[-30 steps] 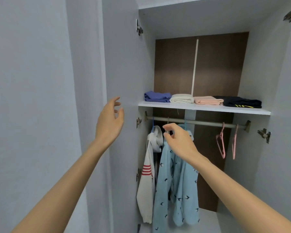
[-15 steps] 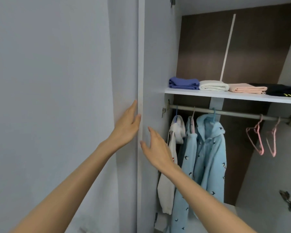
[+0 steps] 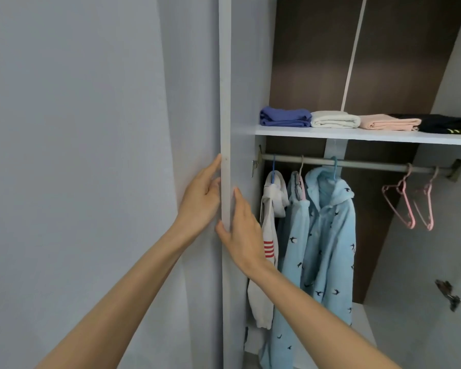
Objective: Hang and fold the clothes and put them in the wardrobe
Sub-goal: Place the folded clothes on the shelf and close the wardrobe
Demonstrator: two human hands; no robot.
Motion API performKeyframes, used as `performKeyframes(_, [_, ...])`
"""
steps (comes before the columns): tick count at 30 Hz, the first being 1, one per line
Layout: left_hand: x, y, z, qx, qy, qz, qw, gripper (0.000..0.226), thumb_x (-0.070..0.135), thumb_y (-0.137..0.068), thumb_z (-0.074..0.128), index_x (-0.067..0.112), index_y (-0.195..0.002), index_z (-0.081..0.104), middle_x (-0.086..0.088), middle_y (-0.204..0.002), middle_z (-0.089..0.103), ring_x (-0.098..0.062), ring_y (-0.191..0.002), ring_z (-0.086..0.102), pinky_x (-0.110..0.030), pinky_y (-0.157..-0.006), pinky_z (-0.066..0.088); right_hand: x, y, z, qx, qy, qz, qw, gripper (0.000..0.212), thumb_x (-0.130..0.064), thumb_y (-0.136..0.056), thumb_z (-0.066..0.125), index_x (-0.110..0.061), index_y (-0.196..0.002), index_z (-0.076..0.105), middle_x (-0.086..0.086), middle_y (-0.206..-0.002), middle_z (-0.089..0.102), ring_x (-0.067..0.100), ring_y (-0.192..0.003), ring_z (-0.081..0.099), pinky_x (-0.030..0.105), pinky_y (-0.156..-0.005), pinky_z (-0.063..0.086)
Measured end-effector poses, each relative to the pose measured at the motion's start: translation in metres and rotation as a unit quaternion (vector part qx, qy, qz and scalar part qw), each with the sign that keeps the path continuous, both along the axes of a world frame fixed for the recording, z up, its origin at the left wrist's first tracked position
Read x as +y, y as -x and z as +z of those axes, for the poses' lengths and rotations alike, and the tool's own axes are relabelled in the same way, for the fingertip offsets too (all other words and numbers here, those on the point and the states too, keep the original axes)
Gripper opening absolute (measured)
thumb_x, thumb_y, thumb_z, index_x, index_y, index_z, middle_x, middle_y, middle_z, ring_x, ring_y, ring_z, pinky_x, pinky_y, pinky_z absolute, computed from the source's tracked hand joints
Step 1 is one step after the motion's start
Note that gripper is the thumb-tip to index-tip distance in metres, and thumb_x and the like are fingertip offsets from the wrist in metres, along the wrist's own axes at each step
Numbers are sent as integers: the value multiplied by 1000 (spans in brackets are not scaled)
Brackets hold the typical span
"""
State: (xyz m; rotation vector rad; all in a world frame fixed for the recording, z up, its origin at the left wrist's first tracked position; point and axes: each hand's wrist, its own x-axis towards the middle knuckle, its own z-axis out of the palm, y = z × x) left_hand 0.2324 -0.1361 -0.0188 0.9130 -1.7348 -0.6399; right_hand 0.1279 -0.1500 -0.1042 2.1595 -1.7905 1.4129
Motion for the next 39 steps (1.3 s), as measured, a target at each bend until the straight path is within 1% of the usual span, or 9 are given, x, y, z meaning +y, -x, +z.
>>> performKeyframes(3, [-2,3,-1,5,5,-7,1000,53,1,-98,37,29,-143,35,23,-124,46,11,-98,53,4,-78,37,0,12,0,-5,11,12,1000,77,-27,-90,59,-11,-151,15,7,-149,35,23,-127,47,33,-101,43])
performKeyframes(8, [0,23,-8,13,43,-12,999,48,6,-97,45,27,-141,40,28,-112,50,12,-97,54,3,-78,36,0,42,-6,-13,19,27,999,76,-32,-86,60,-17,-149,20,1,-140,43,19,-114,55,39,-88,51])
performKeyframes(14, [-3,68,-15,23,84,-32,996,48,11,-96,50,35,-137,39,23,-123,50,15,-100,54,0,-79,40,11,94,-5,-8,25,54,998,71,-31,-87,58,-24,-148,22,-5,-128,48,12,-82,58,36,-78,52])
performKeyframes(18, [-10,108,-22,23,102,-47,993,45,15,-97,48,41,-134,39,13,-134,47,11,-107,53,-3,-82,42,16,138,-5,-6,29,74,997,65,-29,-88,57,-27,-145,25,-6,-130,48,8,-97,56,34,-84,51])
performKeyframes(20, [-15,130,-24,11,114,-58,992,45,17,-99,45,41,-136,38,12,-137,44,4,-115,51,-6,-87,43,16,162,-7,-7,27,78,997,62,-29,-89,56,-28,-143,25,-5,-125,54,5,-89,56,31,-80,51])
performKeyframes(25, [-34,190,-25,-73,135,-81,985,44,26,-101,38,40,-142,31,14,-148,29,12,-130,27,0,-94,33,10,228,-9,-23,11,52,998,42,-24,-93,53,-21,-130,34,-11,-98,59,1,-65,56,24,-65,48])
performKeyframes(30, [-71,245,-35,-217,141,-94,961,47,26,-103,30,38,-147,16,20,-154,5,5,-141,4,-6,-110,5,-6,296,-7,-98,-15,17,995,30,-23,-95,56,-19,-122,44,-11,-100,61,9,-81,64,35,-75,57])
performKeyframes(36, [-109,296,-44,-370,177,-15,912,77,1,-98,37,38,-145,-11,20,-149,-23,-15,-146,-9,-35,-114,22,-36,355,0,-136,-33,18,990,41,-19,-93,60,-14,-132,50,-14,-96,59,2,-79,62,12,-71,52])
performKeyframes(39, [-126,309,-46,-403,206,28,891,89,1,-93,49,40,-145,-12,16,-152,-23,-17,-146,-11,-45,-116,17,-51,374,0,-151,-27,7,988,40,-19,-91,62,-14,-130,55,-21,-89,57,-4,-75,61,5,-67,48])
